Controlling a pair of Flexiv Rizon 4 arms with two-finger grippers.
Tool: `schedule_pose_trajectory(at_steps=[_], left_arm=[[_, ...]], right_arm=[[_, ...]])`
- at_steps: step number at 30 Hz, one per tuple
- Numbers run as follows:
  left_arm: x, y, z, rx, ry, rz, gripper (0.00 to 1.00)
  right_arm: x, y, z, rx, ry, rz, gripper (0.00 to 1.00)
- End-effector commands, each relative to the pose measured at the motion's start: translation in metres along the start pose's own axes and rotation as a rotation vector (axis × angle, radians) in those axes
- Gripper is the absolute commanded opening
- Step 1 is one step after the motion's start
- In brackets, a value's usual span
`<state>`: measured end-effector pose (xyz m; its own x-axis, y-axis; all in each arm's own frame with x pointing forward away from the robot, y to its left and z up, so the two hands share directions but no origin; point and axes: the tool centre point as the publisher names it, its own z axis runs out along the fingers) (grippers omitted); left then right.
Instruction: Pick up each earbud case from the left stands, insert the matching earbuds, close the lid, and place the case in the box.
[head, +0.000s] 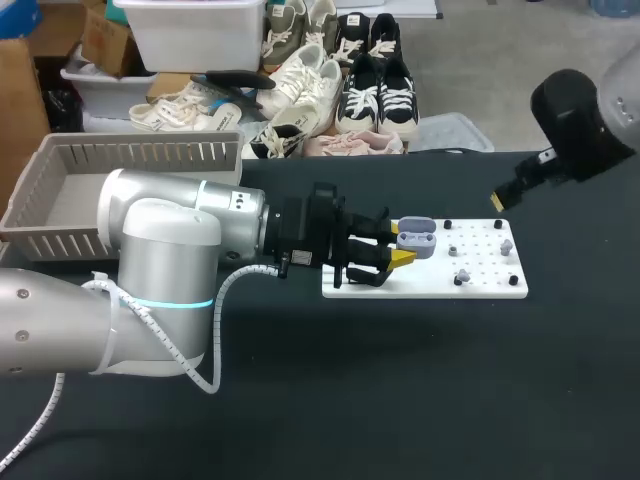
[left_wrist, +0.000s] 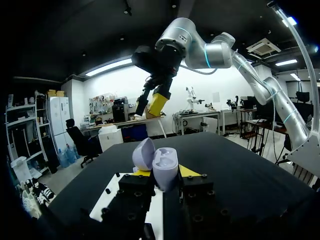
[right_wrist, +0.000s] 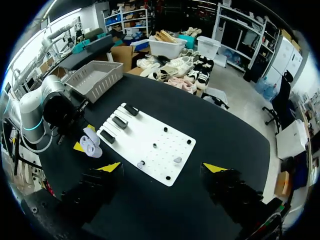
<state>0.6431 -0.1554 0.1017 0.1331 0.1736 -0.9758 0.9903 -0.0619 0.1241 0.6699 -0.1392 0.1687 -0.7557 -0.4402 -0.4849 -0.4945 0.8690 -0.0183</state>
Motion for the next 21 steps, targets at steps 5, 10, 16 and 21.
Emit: schedule_pose_trajectory(at_steps=[5,10,16,21], left_arm=[[0.001,0.000,0.000,0.000,-0.002,0.001,0.00],[0.001,0.000,0.000,0.000,-0.002,0.001,0.00],[0.001,0.000,0.000,0.000,-0.002,0.001,0.00],[0.001,0.000,0.000,0.000,-0.002,0.001,0.00]], right_arm=[[0.010,-0.010,0.020,0.315,0.112,-0.007,1.00],[0.015,-0.016,0.038,0.354,0.174,0.008,1.00],[0.020,-0.020,0.058,0.358,0.220,0.044,1.00],[0.025,-0.020,0.074,0.348,0.251,0.058,1.00]])
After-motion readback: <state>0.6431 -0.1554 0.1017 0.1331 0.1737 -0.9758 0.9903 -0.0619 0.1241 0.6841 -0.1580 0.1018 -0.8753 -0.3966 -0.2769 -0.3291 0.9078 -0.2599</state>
